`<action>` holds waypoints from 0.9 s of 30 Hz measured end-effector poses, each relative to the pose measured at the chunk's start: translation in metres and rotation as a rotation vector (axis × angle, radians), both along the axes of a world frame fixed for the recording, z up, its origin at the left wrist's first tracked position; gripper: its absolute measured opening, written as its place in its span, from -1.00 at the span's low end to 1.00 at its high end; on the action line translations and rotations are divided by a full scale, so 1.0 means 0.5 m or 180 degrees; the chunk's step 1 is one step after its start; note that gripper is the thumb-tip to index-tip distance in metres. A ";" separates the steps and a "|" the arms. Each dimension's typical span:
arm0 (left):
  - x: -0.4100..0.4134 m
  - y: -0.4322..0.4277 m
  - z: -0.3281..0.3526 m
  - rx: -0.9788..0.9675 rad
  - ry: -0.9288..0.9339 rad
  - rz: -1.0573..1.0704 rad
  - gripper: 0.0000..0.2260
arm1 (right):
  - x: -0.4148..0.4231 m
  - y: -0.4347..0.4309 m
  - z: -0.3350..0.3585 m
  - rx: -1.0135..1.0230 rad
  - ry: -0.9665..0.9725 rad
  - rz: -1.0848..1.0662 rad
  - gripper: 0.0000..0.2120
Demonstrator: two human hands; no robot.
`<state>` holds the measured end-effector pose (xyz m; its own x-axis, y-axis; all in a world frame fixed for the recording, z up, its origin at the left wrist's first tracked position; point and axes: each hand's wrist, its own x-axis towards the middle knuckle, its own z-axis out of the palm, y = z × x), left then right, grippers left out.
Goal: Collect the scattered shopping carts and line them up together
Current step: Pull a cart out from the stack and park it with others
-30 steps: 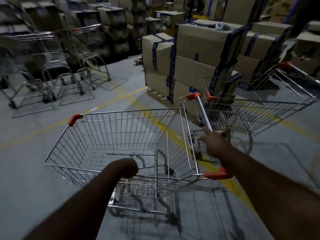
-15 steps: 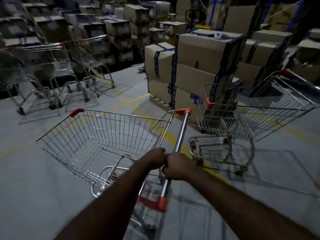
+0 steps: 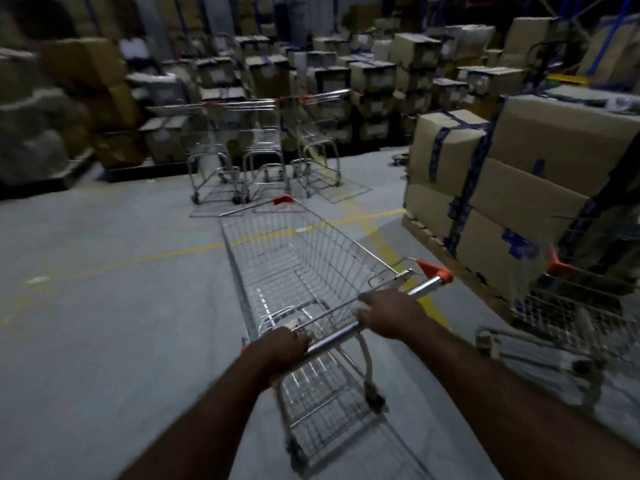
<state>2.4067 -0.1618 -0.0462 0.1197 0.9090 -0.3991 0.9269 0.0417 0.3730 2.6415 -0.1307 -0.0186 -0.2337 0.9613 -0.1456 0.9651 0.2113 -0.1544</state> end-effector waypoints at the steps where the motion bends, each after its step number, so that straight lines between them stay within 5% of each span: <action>1: -0.029 -0.007 0.000 0.0219 0.0177 0.0003 -0.49 | -0.012 0.020 0.003 0.0022 0.0003 -0.0037 -0.59; 5: -0.113 -0.014 -0.004 0.0755 0.0346 0.0096 -0.50 | -0.081 0.072 -0.004 -0.0283 -0.0203 0.0089 -0.56; 10: -0.212 0.026 0.003 0.0628 0.0403 0.0265 -0.47 | -0.190 0.078 -0.026 -0.0506 -0.0208 0.0289 -0.57; 16: -0.361 0.140 0.008 0.0235 0.0701 0.0422 -0.56 | -0.239 0.132 -0.041 -0.0213 -0.0255 0.0442 -0.09; 27: -0.452 0.296 -0.004 0.0508 0.0613 0.0415 -0.47 | -0.320 0.283 -0.053 -0.0181 0.0047 -0.0078 -0.40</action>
